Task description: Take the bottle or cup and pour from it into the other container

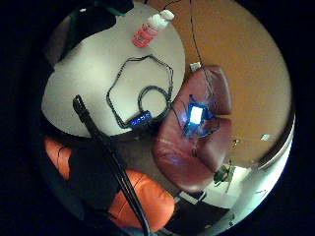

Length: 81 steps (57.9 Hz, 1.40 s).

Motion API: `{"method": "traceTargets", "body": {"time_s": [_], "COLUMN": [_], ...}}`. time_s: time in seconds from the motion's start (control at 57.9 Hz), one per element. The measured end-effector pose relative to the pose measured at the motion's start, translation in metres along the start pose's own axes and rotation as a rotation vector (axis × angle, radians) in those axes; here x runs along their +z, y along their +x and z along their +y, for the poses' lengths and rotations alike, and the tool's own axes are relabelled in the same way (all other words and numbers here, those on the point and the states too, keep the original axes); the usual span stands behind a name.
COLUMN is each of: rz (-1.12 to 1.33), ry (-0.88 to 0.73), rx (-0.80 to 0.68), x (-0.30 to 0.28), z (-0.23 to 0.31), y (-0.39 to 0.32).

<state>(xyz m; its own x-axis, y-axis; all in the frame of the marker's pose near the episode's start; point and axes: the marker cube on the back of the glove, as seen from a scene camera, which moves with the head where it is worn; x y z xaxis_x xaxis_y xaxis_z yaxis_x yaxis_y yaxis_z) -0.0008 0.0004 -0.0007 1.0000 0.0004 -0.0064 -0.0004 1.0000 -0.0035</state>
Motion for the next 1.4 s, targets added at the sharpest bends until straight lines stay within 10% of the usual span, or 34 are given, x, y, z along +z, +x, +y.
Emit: {"method": "traceTargets", "body": {"time_s": [1.4], "rz": [-0.057], "ry": [0.063], "rx": [0.175], "x": [-0.051], "z": [-0.175], "y": [-0.051]}}
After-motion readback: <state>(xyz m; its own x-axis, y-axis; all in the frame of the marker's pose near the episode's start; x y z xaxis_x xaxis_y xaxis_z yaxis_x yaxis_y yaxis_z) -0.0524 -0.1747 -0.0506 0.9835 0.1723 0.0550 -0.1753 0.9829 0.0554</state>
